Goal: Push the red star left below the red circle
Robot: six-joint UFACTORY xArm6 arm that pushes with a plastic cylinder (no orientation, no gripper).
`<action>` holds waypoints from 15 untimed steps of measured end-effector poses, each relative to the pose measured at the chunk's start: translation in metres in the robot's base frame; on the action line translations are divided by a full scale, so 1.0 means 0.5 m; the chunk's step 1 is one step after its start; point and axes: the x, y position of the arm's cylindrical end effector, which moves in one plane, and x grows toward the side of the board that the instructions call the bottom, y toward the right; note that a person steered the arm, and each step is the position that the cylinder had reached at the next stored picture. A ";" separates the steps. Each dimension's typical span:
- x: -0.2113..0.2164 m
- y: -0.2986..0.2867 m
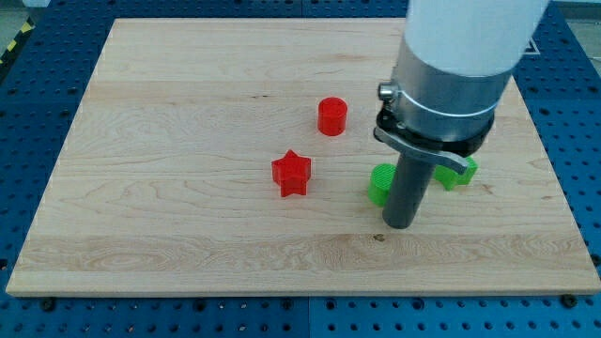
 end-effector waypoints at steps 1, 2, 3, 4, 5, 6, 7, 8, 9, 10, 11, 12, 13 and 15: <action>0.000 -0.046; -0.001 -0.177; -0.006 -0.216; -0.007 -0.224; -0.009 -0.276; -0.015 -0.286; -0.024 -0.286; -0.032 -0.286; -0.046 -0.280; -0.047 -0.261; -0.049 -0.237; -0.071 -0.238; -0.091 -0.258; -0.105 -0.259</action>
